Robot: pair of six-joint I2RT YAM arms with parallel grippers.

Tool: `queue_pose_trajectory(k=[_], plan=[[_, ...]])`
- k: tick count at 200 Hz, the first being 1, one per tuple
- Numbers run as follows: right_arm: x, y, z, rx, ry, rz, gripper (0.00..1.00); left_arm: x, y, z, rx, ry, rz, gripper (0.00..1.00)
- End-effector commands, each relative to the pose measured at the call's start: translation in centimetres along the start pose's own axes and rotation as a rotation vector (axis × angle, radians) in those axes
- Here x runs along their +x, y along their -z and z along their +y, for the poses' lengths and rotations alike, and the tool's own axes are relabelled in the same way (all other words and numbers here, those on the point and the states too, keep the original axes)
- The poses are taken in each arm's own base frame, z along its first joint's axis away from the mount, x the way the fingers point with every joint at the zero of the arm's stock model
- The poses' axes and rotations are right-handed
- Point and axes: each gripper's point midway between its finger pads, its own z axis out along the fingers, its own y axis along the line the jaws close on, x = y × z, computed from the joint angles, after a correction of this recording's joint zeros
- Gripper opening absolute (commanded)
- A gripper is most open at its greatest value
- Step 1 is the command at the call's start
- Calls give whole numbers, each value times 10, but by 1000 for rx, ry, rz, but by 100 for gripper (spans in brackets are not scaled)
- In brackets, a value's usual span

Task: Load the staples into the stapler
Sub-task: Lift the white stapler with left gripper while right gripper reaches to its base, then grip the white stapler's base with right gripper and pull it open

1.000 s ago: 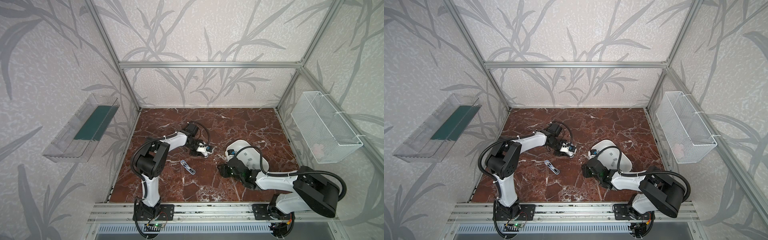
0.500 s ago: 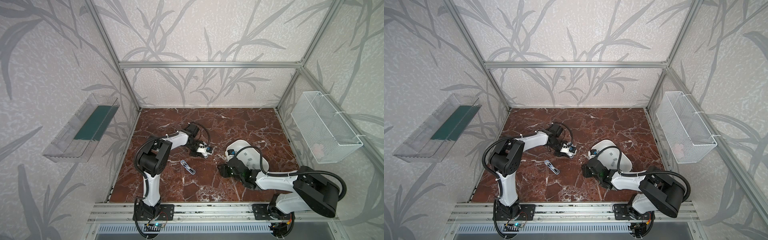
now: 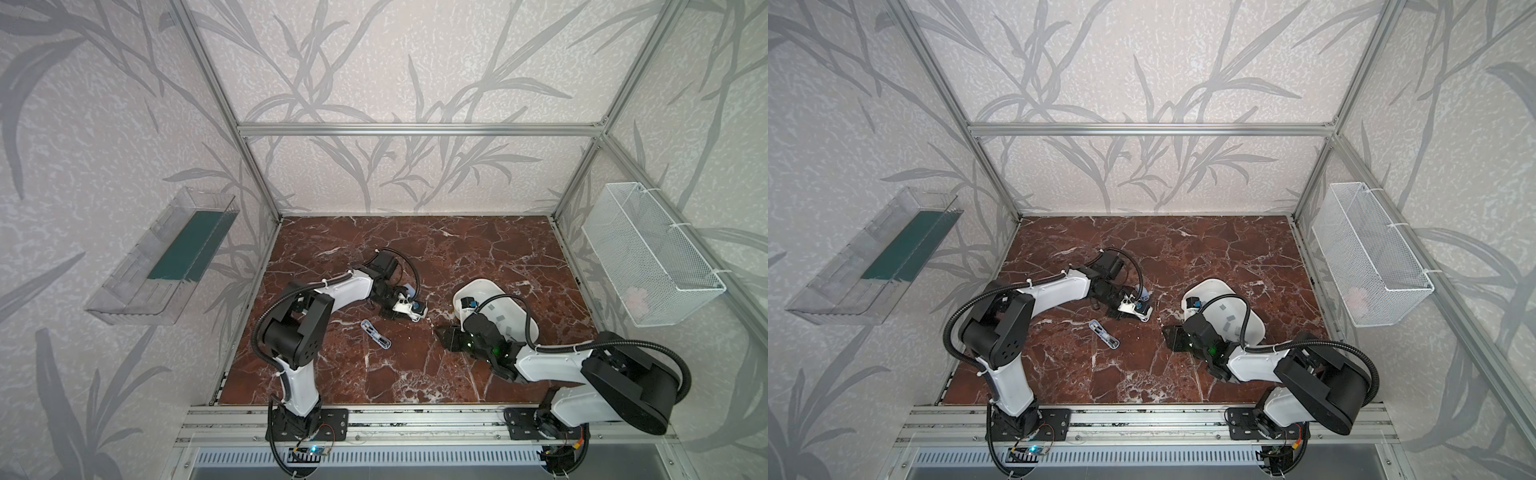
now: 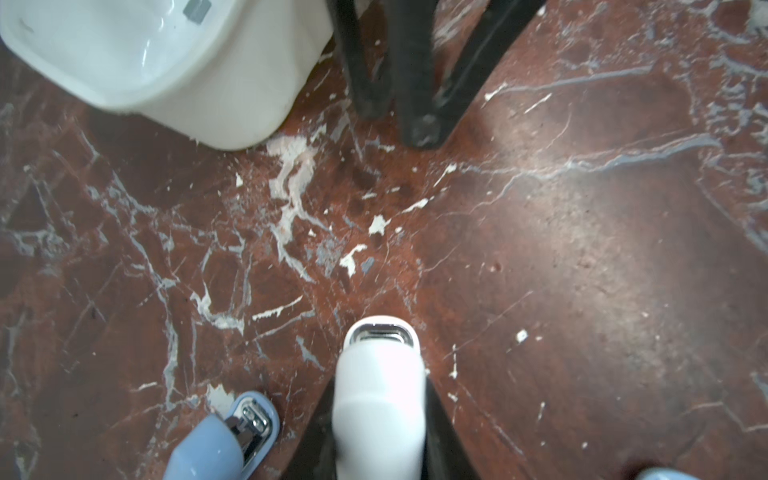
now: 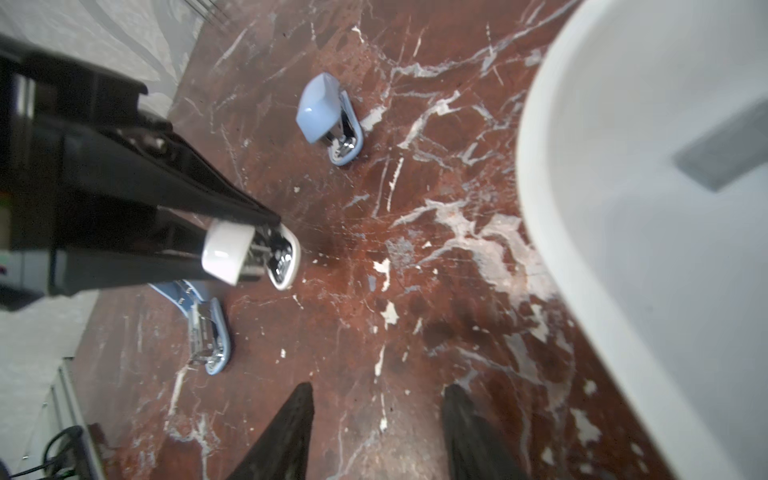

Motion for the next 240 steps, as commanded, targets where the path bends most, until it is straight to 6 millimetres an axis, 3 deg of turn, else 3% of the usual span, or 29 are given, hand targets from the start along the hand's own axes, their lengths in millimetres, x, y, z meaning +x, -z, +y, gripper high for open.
queue_pose_trajectory(k=[1,28,56,93,114,196,240], plan=[[-19,1,32,-158,-50,-66,47,-17,-9,-8,-13,-36,6,4],[-21,-2,39,-206,-82,-74,41,-33,-14,-20,14,-22,-21,1],[-16,-6,38,-215,-101,-58,35,-40,-8,-18,-20,3,-46,1],[-11,1,23,-178,-115,-76,34,-33,-1,-9,-68,56,4,0],[-9,3,25,-183,-107,-64,34,-34,0,-8,-71,73,-5,0],[-10,-2,33,-210,-100,-56,34,-63,13,-11,-95,20,-138,0],[-10,-5,37,-240,-114,-56,27,-84,21,-13,-107,-14,-242,0]])
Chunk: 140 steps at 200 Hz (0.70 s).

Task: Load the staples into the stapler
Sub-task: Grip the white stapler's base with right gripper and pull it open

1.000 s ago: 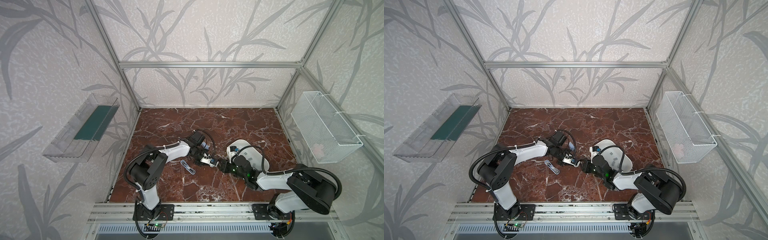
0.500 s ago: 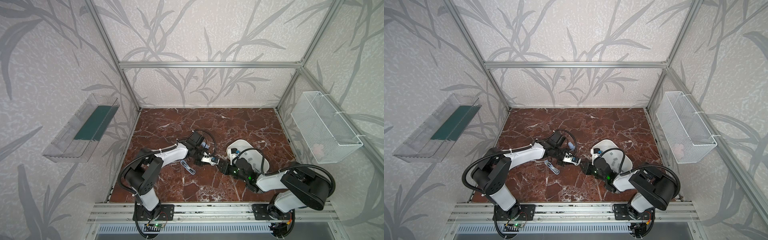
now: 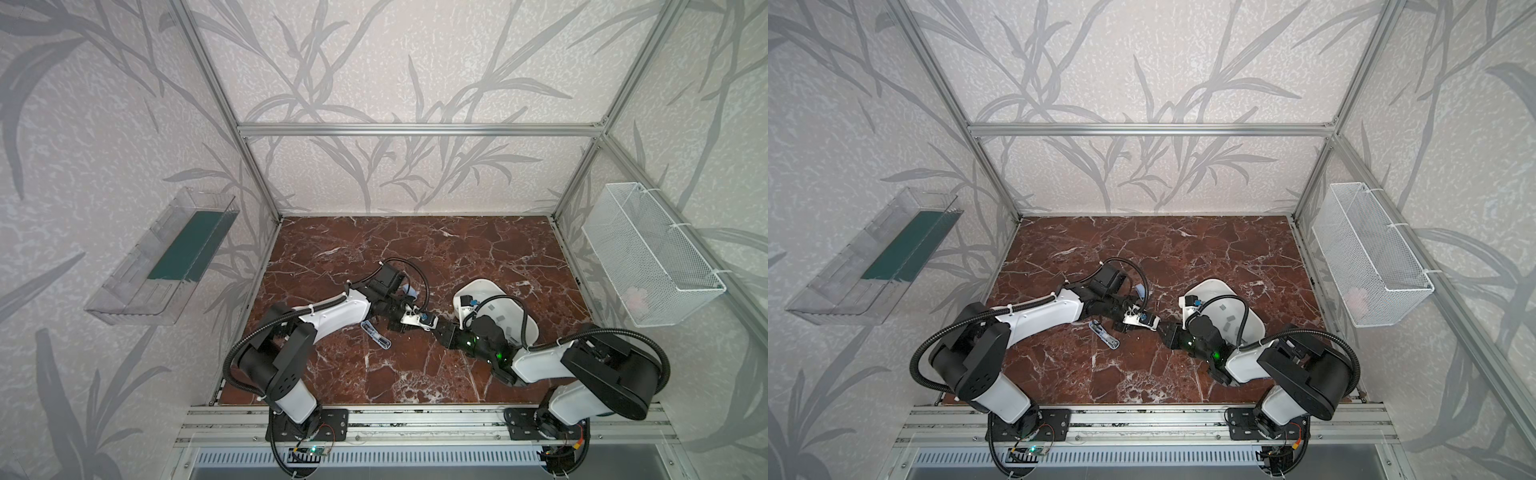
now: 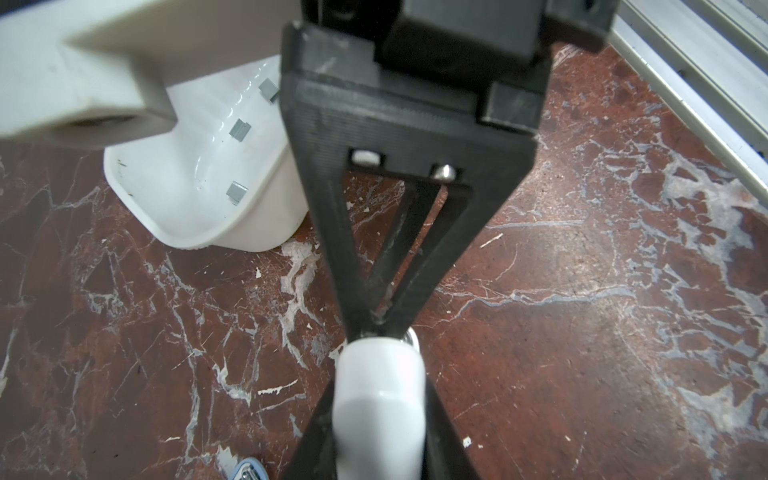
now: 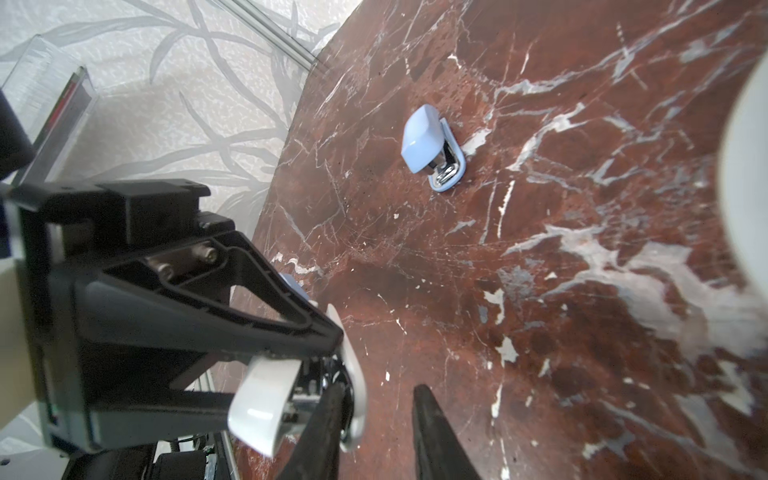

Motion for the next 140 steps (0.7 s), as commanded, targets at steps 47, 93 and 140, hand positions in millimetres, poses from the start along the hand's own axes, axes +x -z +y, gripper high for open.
queue_pose_trajectory(k=[47,93,140], plan=[[-5,-6,11,-50,-23,-13,14,-43,10,4,-16,-38,-216,0],[-3,-2,6,-36,-20,-15,2,-49,29,13,-64,12,-336,0],[-2,0,3,-12,0,-11,4,-46,34,24,-180,56,-404,0]])
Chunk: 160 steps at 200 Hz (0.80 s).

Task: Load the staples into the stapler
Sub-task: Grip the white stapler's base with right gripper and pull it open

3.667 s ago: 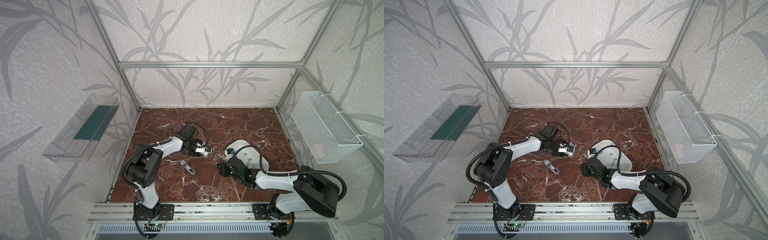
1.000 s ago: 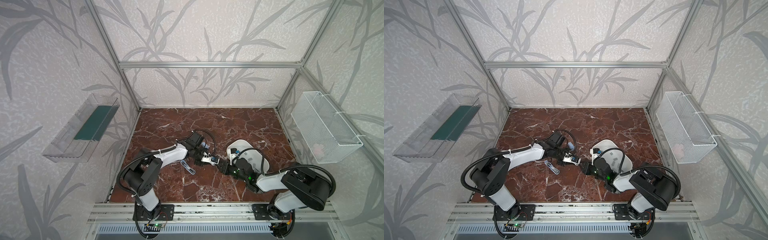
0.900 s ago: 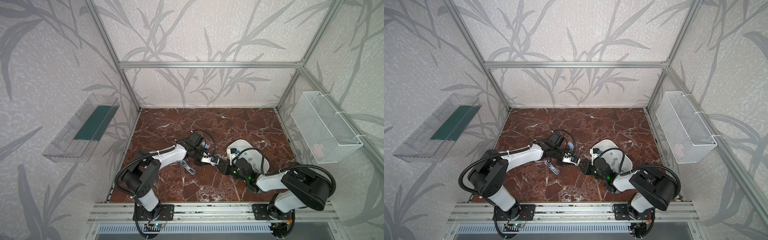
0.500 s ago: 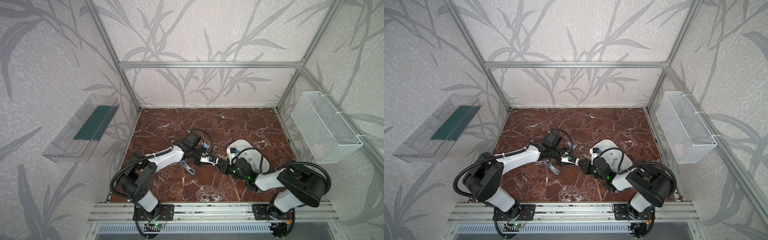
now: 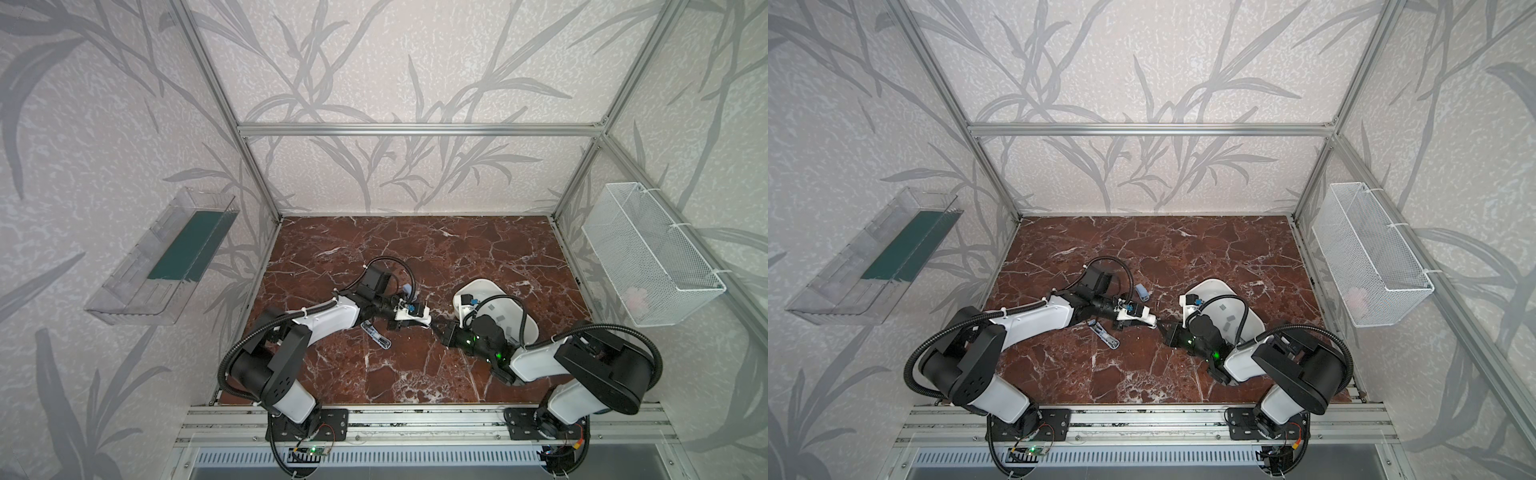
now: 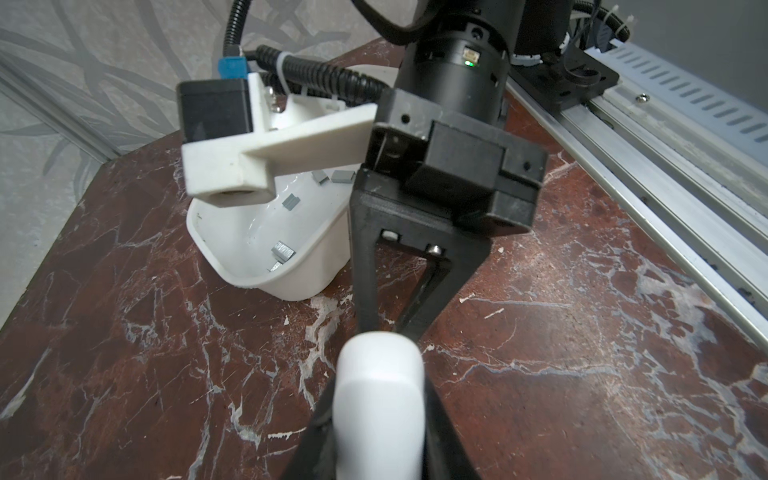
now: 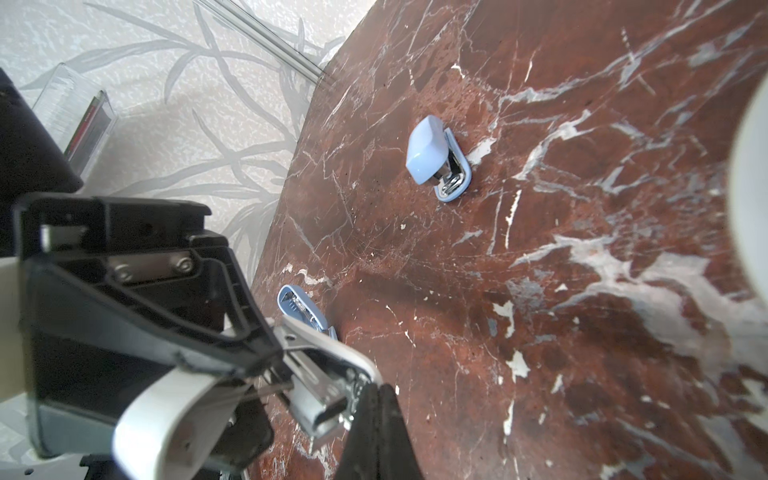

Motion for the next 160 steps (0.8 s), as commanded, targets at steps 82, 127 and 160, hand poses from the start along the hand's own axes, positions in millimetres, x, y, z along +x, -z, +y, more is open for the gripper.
queue_pose_trajectory(k=[82,127,160], plan=[[-13,20,15,-7,93,-45,32,-22,3,10,-44,-43,-96,0],[-21,33,24,-23,117,-75,38,-21,4,10,-45,-44,-89,0],[-23,35,33,-46,131,-70,41,-23,4,11,-45,-50,-101,0]])
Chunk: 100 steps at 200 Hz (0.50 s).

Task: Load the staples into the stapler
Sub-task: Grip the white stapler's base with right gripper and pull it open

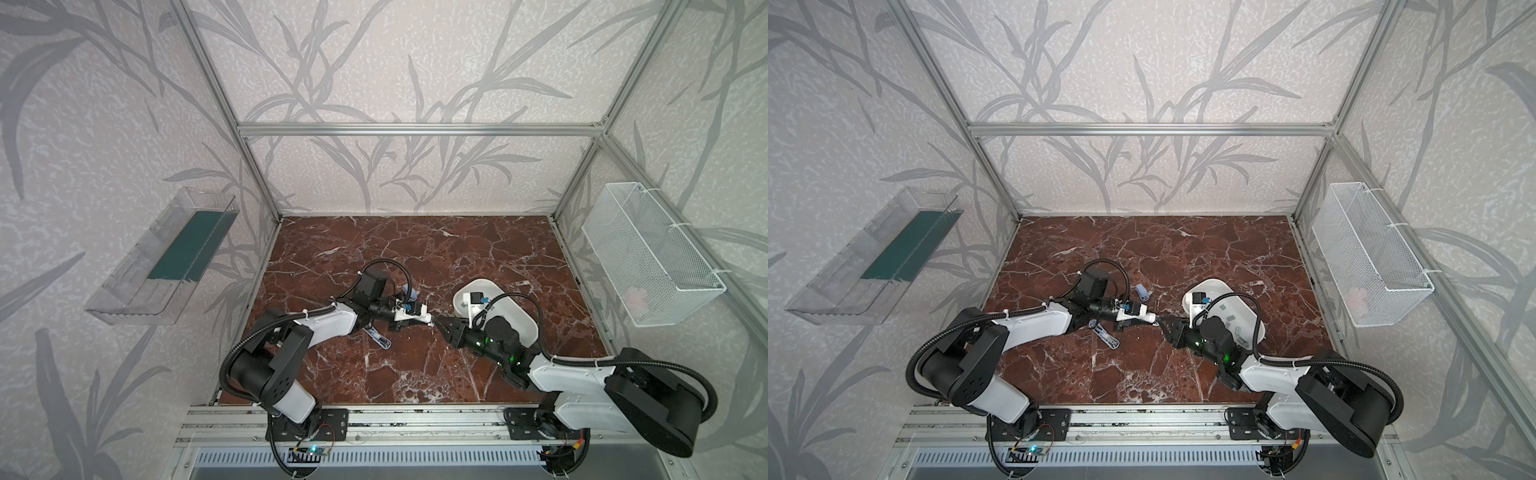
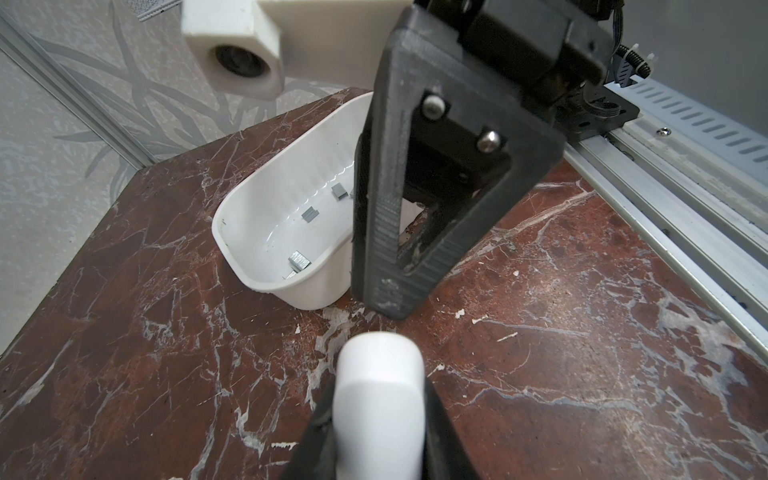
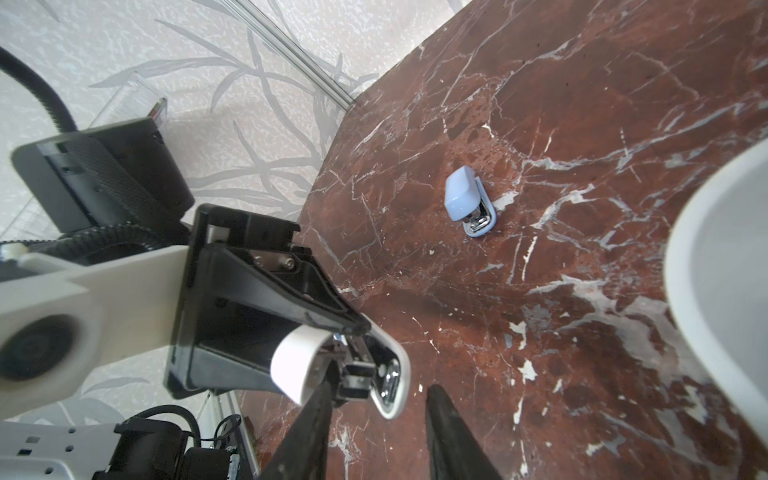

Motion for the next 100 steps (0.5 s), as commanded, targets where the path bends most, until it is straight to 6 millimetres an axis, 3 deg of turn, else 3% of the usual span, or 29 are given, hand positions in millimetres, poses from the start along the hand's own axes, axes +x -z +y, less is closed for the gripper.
queue_pose_trajectory(k=[1,100], plan=[[1,1,3,-1,29,10,41,-18,3,7,3,-55,-51,0],[4,-16,12,-46,19,43,42,-21,5,2,18,-75,-58,0]])
